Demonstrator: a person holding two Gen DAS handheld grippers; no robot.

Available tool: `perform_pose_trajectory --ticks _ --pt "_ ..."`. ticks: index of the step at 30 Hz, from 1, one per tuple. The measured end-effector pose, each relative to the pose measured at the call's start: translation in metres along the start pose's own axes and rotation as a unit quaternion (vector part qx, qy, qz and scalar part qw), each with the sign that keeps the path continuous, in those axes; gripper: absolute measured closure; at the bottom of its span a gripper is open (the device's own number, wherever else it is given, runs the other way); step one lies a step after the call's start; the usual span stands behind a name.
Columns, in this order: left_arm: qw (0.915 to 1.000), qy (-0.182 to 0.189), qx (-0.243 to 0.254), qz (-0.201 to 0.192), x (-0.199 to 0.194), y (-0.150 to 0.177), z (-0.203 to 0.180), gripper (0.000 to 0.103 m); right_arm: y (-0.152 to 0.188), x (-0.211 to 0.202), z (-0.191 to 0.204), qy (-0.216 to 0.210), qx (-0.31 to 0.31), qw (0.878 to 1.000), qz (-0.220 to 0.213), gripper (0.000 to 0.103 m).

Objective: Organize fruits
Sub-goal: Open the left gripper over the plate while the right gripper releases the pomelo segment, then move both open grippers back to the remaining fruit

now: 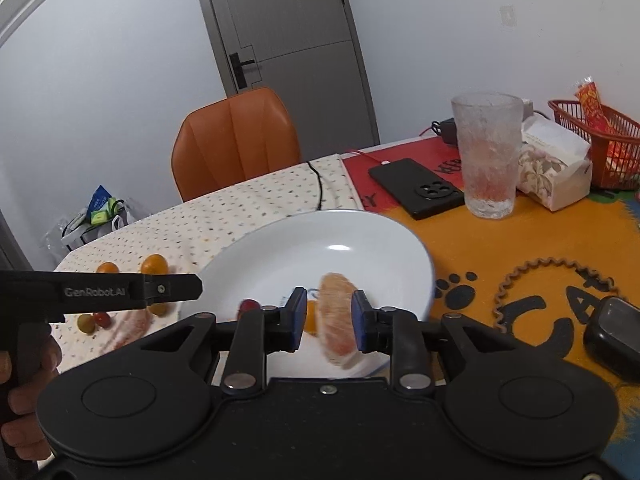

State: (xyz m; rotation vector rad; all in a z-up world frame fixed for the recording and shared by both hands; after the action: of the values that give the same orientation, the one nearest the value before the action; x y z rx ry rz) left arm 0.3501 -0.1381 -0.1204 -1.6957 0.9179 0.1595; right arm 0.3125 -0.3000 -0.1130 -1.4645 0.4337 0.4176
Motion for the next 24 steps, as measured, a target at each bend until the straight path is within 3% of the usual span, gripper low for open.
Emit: perform_pose_trajectory --ticks 4,8,10,15,19,24 --pt "0.9998 -0.002 -0.001 -0.019 -0.022 -0.003 0.006 0.033 -0.003 -0.010 0.015 -0.007 -0.010 1.000 -0.007 0.074" --pt "0.9995 -0.011 -0.003 -0.030 -0.041 -0.004 0.016 0.023 -0.002 -0.016 0.028 -0.014 -0.011 1.000 -0.012 0.066" --pt "0.9991 -0.021 -0.006 -0.036 -0.050 -0.004 0.023 0.016 0.000 -0.018 0.034 -0.017 -0.013 1.000 -0.012 0.054" --pt "0.9981 -0.040 -0.020 -0.043 -0.072 -0.002 0.041 0.009 -0.002 -0.026 0.048 -0.027 -0.022 0.999 -0.024 0.032" --pt "0.9974 -0.053 -0.017 -0.047 -0.089 -0.001 0.052 0.007 -0.005 -0.031 0.058 -0.040 -0.013 0.999 -0.032 0.005" --pt "0.9960 -0.070 -0.020 -0.053 -0.109 0.000 0.065 0.006 -0.007 -0.031 0.074 -0.053 -0.009 0.998 -0.032 0.000"
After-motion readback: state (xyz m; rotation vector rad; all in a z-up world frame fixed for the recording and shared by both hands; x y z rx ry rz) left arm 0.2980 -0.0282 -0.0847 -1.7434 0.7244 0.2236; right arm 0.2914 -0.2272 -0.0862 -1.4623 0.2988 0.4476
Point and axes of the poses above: each gripper's, at about its wrist camera, not at the fingertips, and x roughly the way its jaws point, z to its left, y to its underside, the point moved 9 cm from there along x, roughly the way its jaws point, and after that the axes turned 14 degrees about y, right-handed, at the moved point
